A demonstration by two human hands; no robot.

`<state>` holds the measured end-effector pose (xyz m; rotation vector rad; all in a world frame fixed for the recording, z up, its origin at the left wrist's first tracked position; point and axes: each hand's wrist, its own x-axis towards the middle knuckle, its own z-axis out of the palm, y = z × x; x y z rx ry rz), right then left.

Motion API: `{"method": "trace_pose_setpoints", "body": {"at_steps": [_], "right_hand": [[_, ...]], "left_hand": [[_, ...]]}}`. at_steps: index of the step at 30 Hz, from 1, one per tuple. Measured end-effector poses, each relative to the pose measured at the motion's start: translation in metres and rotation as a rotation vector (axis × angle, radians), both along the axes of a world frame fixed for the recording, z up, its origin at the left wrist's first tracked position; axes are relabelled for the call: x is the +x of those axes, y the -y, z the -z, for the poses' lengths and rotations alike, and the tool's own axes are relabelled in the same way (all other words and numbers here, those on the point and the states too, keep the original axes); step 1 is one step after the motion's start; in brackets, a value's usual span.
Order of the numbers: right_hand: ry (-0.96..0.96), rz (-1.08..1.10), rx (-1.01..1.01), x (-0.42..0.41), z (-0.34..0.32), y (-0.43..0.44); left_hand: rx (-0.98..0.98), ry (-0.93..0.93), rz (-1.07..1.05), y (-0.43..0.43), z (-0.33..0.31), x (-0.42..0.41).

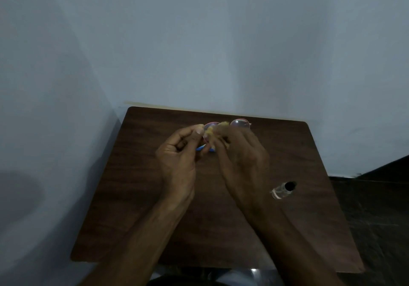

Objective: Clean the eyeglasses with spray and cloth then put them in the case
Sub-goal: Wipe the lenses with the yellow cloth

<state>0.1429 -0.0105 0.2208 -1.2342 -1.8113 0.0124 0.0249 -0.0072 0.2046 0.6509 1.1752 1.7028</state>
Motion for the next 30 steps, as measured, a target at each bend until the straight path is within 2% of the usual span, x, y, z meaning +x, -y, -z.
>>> {"method": "trace_pose_setpoints", "body": {"at_steps": [3, 6, 11, 14, 19, 23, 27, 30], "right_hand": [[0.025, -0.036, 0.009, -0.005, 0.004, 0.008], [0.012, 0.027, 0.019, 0.006, -0.005, -0.013], [0.080, -0.066, -0.138, -0.005, -0.006, -0.005], [0.059, -0.084, -0.109, 0.003, -0.002, 0.001], [0.059, 0.014, -0.102, 0.009, -0.017, -0.019], [0.161, -0.048, -0.106, 0.003, -0.010, 0.000], [0.018, 0.047, -0.086, 0.013, -0.007, -0.024], [0.019, -0.049, -0.136, 0.002, -0.009, -0.016]], "left_hand": [[-0.014, 0.009, -0.003, 0.002, -0.002, 0.004], [-0.012, 0.061, 0.008, 0.004, 0.000, 0.007], [-0.046, 0.034, 0.016, 0.008, 0.001, 0.008], [-0.054, 0.049, -0.006, 0.009, 0.003, 0.008], [-0.041, 0.054, -0.010, 0.010, 0.004, 0.011], [-0.051, 0.044, -0.014, 0.009, 0.001, 0.009], [-0.040, 0.078, -0.007, 0.006, 0.005, 0.011], [-0.051, 0.042, 0.012, 0.008, 0.004, 0.012]]}}
